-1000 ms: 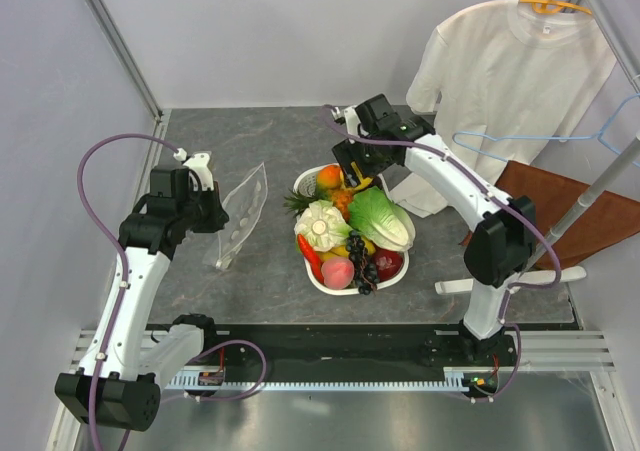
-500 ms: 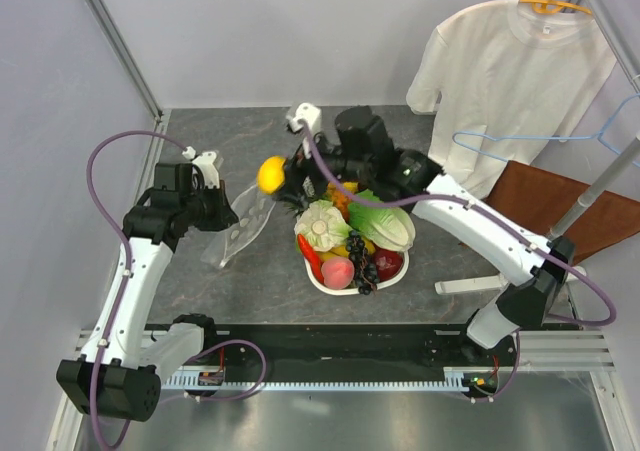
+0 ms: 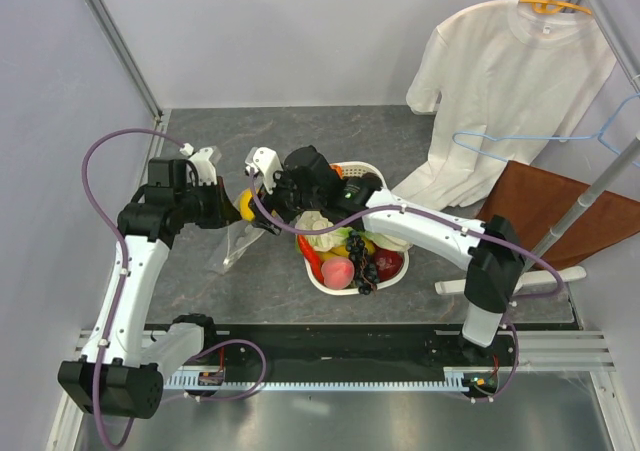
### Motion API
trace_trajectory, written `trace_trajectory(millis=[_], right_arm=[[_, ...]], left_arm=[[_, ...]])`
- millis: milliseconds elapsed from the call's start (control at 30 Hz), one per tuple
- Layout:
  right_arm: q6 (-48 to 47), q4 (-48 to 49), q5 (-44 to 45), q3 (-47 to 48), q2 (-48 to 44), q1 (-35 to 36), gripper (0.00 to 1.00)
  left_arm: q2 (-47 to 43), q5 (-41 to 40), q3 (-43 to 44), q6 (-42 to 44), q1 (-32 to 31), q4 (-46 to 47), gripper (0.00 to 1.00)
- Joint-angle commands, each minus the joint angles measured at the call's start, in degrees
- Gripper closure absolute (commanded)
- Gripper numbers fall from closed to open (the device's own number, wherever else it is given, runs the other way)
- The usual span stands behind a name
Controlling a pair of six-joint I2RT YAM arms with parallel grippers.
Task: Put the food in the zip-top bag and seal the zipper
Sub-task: Place the fake fruit in the zipper food storage bag.
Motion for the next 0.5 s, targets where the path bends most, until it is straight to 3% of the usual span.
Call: trace_trajectory(millis=[0, 33, 100, 167, 233, 300, 367, 467], right_arm=[[-0.5, 1.9, 7.1, 2.3, 2.1, 0.0, 0.83], [-0.5, 0.7, 8.3, 3.2, 2.6, 0.0, 0.83], [-1.4, -3.2, 10.4, 5.6, 4.0, 0.0, 0.68], [-2.4, -7.2, 11.3, 8.0, 4.6, 0.0, 0.46], [-3.6, -8.9, 12.5, 9.1, 4.9, 0.0, 0.32], [-4.8, -10.8, 12.6, 10.6, 4.6, 0.1, 0.11], [-7.1, -11.9, 11.7, 12.2, 3.9, 0.0, 0.03], [-9.1, -13.2, 6.4, 13.8, 1.9, 0.0, 0.02]], left_arm=[[-1.2, 5.6, 2.8, -1.8, 0.3, -0.5, 0.98], [-1.4, 6.4, 2.9, -1.8, 0.3, -0.7, 0.98], [-1.6, 7.3, 3.4, -2.3, 0.5, -1.0, 0.98], [-1.7, 8.6, 3.7, -3.1, 0.9, -1.4, 0.98], [-1.6, 9.4, 4.4, -4.1, 1.2, -1.9, 0.98], [-1.5, 9.7, 5.2, -5.7, 2.2, -2.5, 0.98], [-0.9, 9.7, 5.7, -7.8, 3.2, -3.1, 0.98], [0.4, 11.5, 5.4, -10.2, 3.4, -3.7, 0.98]])
